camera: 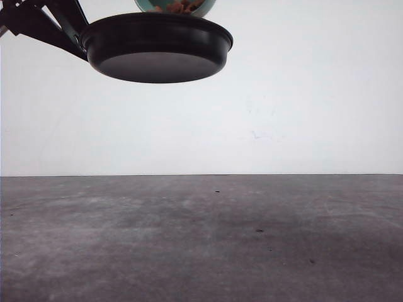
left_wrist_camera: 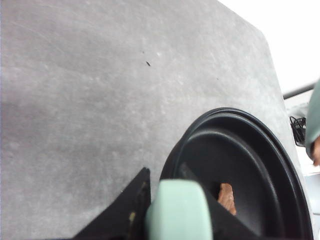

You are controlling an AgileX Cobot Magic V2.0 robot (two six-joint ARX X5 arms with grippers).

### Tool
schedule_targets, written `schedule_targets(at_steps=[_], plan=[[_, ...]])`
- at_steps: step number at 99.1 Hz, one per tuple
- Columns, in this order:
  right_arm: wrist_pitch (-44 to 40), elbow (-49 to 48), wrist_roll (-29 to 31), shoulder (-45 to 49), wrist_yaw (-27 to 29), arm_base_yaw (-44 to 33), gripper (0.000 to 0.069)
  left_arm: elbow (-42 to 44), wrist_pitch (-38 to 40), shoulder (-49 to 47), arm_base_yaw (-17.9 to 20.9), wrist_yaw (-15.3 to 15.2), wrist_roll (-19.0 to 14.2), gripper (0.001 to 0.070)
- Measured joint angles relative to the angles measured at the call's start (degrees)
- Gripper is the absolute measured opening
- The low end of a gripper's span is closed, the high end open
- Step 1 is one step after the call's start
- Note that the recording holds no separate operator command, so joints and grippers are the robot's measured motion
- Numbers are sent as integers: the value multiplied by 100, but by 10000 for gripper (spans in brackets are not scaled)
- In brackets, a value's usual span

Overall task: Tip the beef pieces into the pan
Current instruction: 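Tilt the green bowl with the right gripper, pouring cubes into the held pan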

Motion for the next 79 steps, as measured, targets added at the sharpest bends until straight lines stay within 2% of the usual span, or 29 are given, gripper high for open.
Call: schedule_targets(at_steps=[13, 28, 61, 79], plan=[[238, -4, -387, 0, -380, 85, 21, 85, -26, 24, 0, 4, -7, 49], [516, -4, -728, 0, -557, 103, 21, 267, -184, 136, 0, 11, -20, 49], [1386, -275, -979, 0, -894, 90, 21, 457, -273, 166, 2, 39, -28, 49], [1460, -597, -1082, 2, -1025, 35, 21, 457, -348, 177, 66, 46, -37, 49]])
